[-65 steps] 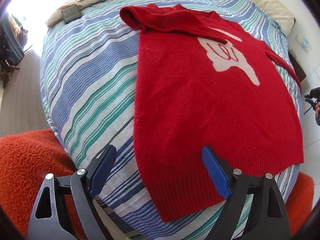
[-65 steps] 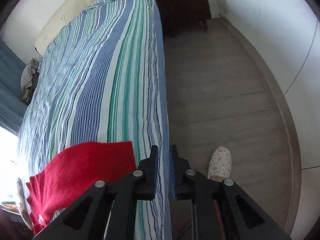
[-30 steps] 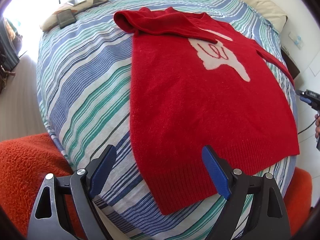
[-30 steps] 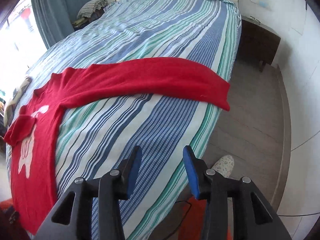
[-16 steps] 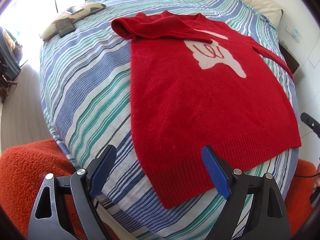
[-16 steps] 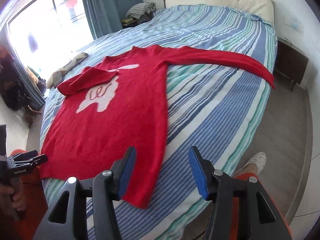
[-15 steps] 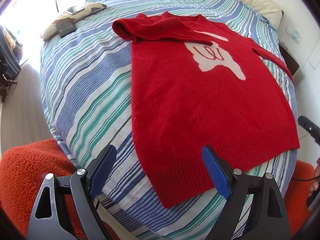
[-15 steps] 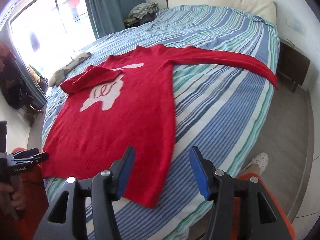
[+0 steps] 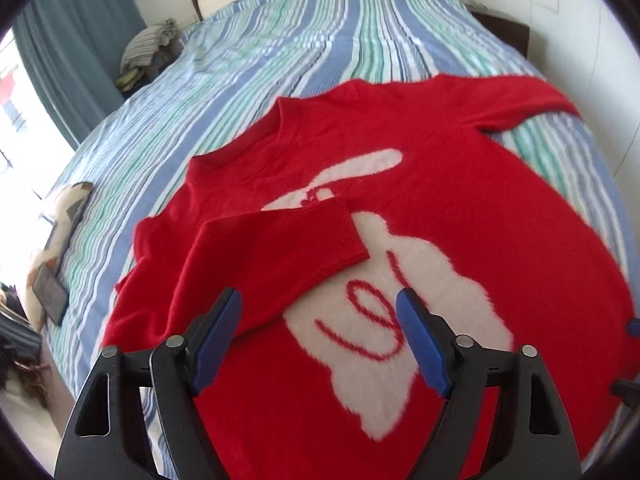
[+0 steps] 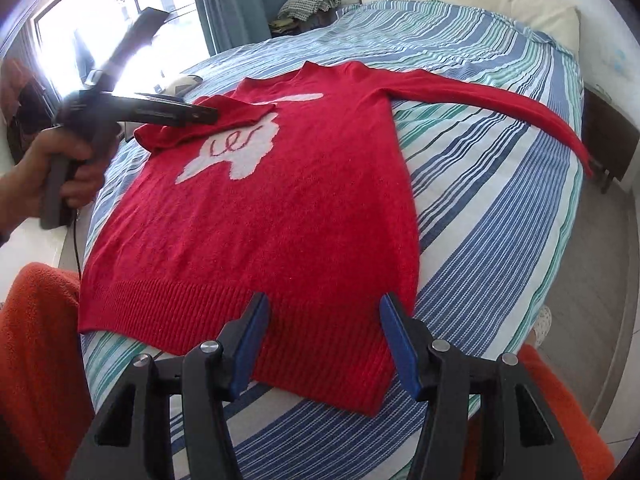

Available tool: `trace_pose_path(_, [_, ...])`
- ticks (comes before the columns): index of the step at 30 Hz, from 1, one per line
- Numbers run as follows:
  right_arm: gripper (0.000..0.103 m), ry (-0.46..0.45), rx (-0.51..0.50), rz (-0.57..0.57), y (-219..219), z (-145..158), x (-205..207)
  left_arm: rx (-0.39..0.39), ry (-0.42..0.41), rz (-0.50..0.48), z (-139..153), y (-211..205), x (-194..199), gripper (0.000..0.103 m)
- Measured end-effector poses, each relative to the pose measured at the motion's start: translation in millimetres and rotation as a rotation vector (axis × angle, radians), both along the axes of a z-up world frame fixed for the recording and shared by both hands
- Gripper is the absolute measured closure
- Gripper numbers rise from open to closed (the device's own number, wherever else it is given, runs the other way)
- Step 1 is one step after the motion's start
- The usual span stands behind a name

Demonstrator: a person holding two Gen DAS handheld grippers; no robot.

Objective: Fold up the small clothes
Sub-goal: 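Grasp the other sleeve with the left tool and pull it outward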

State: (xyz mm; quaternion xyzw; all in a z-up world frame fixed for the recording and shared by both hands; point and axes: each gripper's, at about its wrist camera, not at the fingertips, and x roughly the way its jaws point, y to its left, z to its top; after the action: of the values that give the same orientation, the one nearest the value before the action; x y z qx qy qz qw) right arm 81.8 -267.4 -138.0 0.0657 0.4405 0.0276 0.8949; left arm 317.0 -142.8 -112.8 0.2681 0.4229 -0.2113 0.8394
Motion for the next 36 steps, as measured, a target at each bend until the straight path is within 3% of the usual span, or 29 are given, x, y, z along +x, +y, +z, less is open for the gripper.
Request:
trace_pose_path(3, [0.045,0.002,-0.007,0.008,0.5,-0.8,-1.8,0.024,0.058,0.082,-31.8,-6.8,38.6,0.037])
trace_pose_path(4, [0.045,0.004,-0.007,0.011,0.4,-1.9,-1.8,-0.014,0.082,0.120,-35.3,-3.1,47.0,0.053])
trace_pose_path(5, [0.045,0.006,-0.006,0.013,-0.3,-2.9,-1.3,-0.052,0.091,0.164,-35.0,2.2,52.9,0.089])
trace_pose_path(6, [0.044,0.009,-0.003,0.014,-1.1,-3.9,-0.3,-0.075,0.095,0.210,-32.0,8.6,56.8,0.099])
trace_pose_path(8, [0.044,0.013,0.008,0.010,-3.7,-5.7,1.4,-0.202,0.111,0.277,-13.2,30.8,58.8,0.101])
trace_pose_path(10, [0.044,0.014,0.016,0.007,-6.0,-6.1,2.4,-0.312,0.068,0.367,16.8,69.7,54.5,0.101])
trace_pose_path(13, [0.043,0.011,0.017,0.004,-5.9,-6.4,2.3,-0.473,0.027,0.555,53.3,165.2,45.7,0.101])
trace_pose_path(15, [0.041,0.011,0.016,0.002,-4.5,-7.2,3.3,-0.522,-0.005,0.707,62.1,236.9,36.9,0.101])
trace_pose_path(20, [0.038,0.012,0.002,-0.003,-0.4,-8.5,7.7,-0.555,0.007,1.029,31.1,369.0,17.6,0.101])
trace_pose_path(26, [0.036,0.014,-0.020,-0.014,3.3,-8.9,7.8,-0.548,0.016,1.260,-18.1,431.2,-7.6,0.102])
trace_pose_path(36, [0.034,0.021,-0.031,-0.011,4.6,-12.2,11.8,-0.481,0.113,1.352,-69.8,458.6,-17.6,0.101])
